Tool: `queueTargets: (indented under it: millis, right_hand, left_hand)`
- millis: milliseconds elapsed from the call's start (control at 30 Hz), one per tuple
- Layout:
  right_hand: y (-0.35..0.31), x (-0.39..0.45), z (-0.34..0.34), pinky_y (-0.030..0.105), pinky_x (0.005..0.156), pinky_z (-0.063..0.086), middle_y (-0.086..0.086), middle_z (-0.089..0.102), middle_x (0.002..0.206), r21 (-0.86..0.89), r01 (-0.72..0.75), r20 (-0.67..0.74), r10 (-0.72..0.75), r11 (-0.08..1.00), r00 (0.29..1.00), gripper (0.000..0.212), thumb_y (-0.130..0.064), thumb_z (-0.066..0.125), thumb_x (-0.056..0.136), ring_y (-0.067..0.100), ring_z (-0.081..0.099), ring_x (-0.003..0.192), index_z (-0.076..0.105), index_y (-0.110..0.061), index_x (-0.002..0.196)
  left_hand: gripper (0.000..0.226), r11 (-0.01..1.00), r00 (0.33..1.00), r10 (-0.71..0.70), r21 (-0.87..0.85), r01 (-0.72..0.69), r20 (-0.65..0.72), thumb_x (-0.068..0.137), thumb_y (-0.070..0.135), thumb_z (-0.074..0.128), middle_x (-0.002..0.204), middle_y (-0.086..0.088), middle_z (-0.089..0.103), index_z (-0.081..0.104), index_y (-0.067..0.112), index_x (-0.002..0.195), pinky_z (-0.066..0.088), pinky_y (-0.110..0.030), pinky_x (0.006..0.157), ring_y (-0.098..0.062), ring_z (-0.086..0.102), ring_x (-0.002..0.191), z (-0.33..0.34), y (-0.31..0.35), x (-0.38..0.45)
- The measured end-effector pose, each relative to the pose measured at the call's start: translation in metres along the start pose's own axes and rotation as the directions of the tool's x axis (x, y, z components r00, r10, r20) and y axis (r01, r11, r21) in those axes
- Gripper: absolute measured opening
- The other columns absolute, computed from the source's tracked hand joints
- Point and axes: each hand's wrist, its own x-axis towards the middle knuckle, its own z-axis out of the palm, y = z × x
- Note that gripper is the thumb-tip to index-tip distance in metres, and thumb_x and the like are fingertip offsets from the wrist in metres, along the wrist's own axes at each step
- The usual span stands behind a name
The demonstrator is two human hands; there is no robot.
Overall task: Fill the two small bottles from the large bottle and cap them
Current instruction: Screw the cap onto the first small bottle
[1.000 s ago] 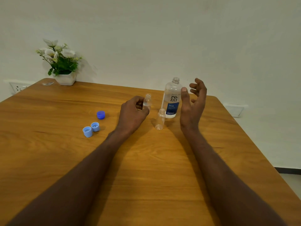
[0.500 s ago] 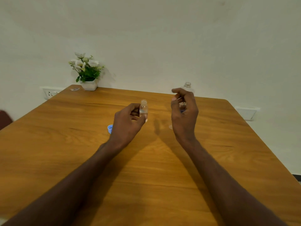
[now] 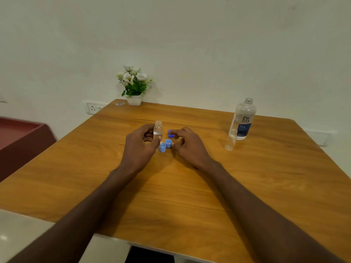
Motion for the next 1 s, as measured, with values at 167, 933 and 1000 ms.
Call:
queueTargets:
  millis: [167,933,1000]
  right_hand:
    - [0.004,0.005,0.007,0.033,0.071,0.049,-0.009,0.064,0.110,-0.157,0.013,0.043,-0.006,0.987,0.999,0.030,-0.035,0.071,0.091,0.011,0.062,0.092,0.072,-0.036,0.121]
    - [0.036,0.027,-0.038,0.020,0.079,0.052,-0.007,0.070,0.118,0.416,0.049,-0.513,0.190,0.908,0.837,0.031,-0.021,0.070,0.099,0.000,0.060,0.095,0.072,-0.022,0.130]
    - [0.033,0.024,-0.040,0.011,0.079,0.045,-0.002,0.065,0.120,0.360,0.097,-0.529,0.117,0.928,0.841,0.035,-0.016,0.067,0.101,-0.003,0.056,0.094,0.068,-0.020,0.135]
  left_hand:
    - [0.030,0.999,0.999,-0.047,-0.014,0.047,-0.006,0.094,0.009,0.072,0.106,0.006,0.075,0.072,0.011,0.124,0.054,-0.013,0.081,-0.003,0.070,0.095,0.003,-0.010,0.010]
    - [0.032,0.993,0.998,-0.031,-0.108,0.037,0.059,0.094,0.014,0.074,0.106,0.003,0.077,0.071,0.012,0.126,0.061,-0.036,0.086,-0.011,0.071,0.097,0.062,-0.008,0.055]
    - [0.033,0.995,0.997,-0.026,-0.099,0.033,0.069,0.093,0.014,0.075,0.105,0.006,0.077,0.071,0.014,0.125,0.060,-0.029,0.084,-0.007,0.071,0.096,0.063,-0.010,0.054]
